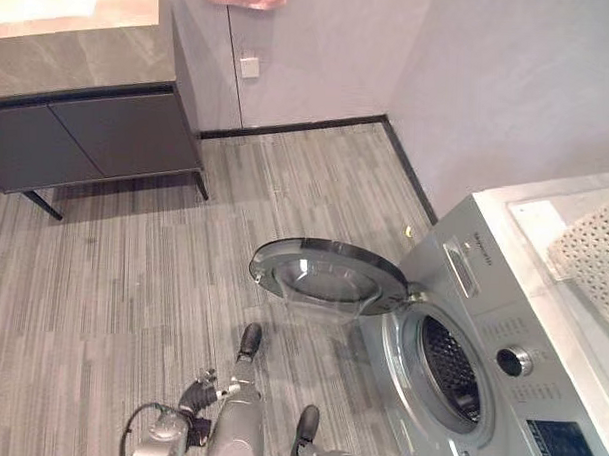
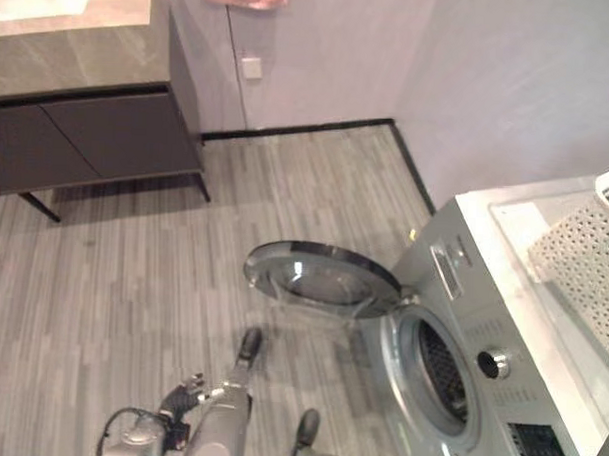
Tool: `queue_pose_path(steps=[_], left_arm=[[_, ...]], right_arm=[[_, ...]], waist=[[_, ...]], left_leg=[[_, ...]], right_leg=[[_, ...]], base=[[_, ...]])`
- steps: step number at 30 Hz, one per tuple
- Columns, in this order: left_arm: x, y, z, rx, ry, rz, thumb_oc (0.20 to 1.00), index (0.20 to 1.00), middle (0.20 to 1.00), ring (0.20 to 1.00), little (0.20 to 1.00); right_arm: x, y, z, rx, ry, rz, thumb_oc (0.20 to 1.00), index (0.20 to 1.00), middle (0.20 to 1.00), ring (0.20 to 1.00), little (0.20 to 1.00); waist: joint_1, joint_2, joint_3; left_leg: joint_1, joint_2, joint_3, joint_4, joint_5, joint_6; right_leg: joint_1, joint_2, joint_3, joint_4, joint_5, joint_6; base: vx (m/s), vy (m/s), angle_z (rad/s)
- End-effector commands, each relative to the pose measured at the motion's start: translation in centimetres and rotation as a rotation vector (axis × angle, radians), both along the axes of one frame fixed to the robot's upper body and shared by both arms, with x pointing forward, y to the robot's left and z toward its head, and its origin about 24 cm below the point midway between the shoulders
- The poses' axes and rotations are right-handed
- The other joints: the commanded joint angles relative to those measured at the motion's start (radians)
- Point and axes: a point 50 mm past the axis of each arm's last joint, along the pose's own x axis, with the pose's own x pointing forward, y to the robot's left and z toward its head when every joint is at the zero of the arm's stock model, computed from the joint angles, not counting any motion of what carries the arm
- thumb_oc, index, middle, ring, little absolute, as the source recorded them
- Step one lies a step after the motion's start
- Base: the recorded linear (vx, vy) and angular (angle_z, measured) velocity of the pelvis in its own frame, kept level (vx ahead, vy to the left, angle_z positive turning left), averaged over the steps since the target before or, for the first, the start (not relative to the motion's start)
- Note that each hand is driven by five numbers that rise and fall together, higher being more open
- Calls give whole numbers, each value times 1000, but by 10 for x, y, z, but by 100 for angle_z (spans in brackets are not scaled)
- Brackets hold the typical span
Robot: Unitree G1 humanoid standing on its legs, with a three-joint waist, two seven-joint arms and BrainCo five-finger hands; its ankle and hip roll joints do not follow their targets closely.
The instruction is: Grab the laundry basket,head to the washer,open it,put in the laundry and shut it.
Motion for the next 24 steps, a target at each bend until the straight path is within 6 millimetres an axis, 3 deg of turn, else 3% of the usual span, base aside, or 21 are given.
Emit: queue_pose_path(steps=[1, 2, 3, 5, 6, 7, 8, 12, 16, 19, 24], left_arm=[[10, 13, 14, 38, -85, -28, 1000, 1000, 1000, 1000, 1000], [10, 14, 14, 42, -81, -31, 1000, 1000, 1000, 1000, 1000], [10, 21, 14, 63, -78, -16, 1000, 1000, 1000, 1000, 1000], [12, 25, 15, 72, -81, 1, 1000, 1000, 1000, 1000, 1000], [12, 29, 16, 81, -84, 31, 1000, 1000, 1000, 1000, 1000], [12, 29, 15, 80, -82, 41, 1000, 1000, 1000, 1000, 1000], [9, 31, 12, 81, -67, 81, 1000, 1000, 1000, 1000, 1000], [8, 30, 11, 73, -63, 86, 1000, 1000, 1000, 1000, 1000], [-3, 16, 1, 51, -17, 51, 1000, 1000, 1000, 1000, 1000], [-4, 8, -1, 40, -10, 19, 1000, 1000, 1000, 1000, 1000], [-3, -5, -4, 17, -2, -22, 1000, 1000, 1000, 1000, 1000]], right_arm=[[-19, -15, 10, -78, 25, -51, 1000, 1000, 1000, 1000, 1000], [-20, -16, 8, -76, 36, -54, 1000, 1000, 1000, 1000, 1000], [-14, -11, 8, -73, 38, -31, 1000, 1000, 1000, 1000, 1000], [-12, -9, 7, -73, 39, -24, 1000, 1000, 1000, 1000, 1000], [-16, -13, 10, -77, 31, -41, 1000, 1000, 1000, 1000, 1000], [-18, -14, 10, -82, 41, -45, 1000, 1000, 1000, 1000, 1000], [-26, -19, 15, -102, 62, -59, 1000, 1000, 1000, 1000, 1000], [-40, -29, 16, -155, 125, -85, 1000, 1000, 1000, 1000, 1000], [-25, -19, -4, -154, 192, -7, 1000, 1000, 1000, 1000, 1000], [-22, -17, -11, -157, 235, 8, 1000, 1000, 1000, 1000, 1000], [-16, -9, 2, -215, 253, 57, 1000, 1000, 1000, 1000, 1000]], waist=[[-36, -21, -66], [-48, -10, -61], [-60, 6, -49], [-70, 12, -50], [-87, 7, -49], [-99, 8, -45], [-131, -9, -39], [-144, -38, -53], [-168, -43, -100], [-174, -39, -101], [-188, -40, -102]], left_leg=[[139, -12, -60, 57, -80, 35], [153, -16, -64, 63, -93, 49], [190, -5, -63, 69, -122, 62], [233, 8, -64, 56, -143, 61], [267, 23, -67, 51, -168, 41], [285, 32, -73, 54, -184, 34], [315, 37, -88, 57, -198, 18], [349, 57, -95, 36, -196, -12], [390, 146, -105, -73, -144, -47], [400, 178, -106, -120, -108, -58], [407, 210, -92, -162, -79, -67]], right_leg=[[39, -176, 39, 370, 22, 159], [12, -174, 59, 438, 48, 160], [-44, -211, 38, 476, 51, 147], [-71, -233, 0, 389, 17, 132], [-100, -266, -26, 248, 16, 146], [-101, -279, -32, 188, 35, 154], [-125, -286, 33, 148, 78, 176], [-95, -275, 45, 153, 69, 178], [-57, -218, -1, 100, 48, 166], [-54, -188, -9, 109, 23, 152], [-66, -163, -13, 126, 1, 141]], base=[[162, 206, -64], [136, 125, -19], [194, 108, 17], [237, -62, -26], [261, -185, -43], [315, -260, -20], [186, -152, 3], [133, -136, 57], [75, -172, 6], [24, -102, 9], [2, -21, 5]])
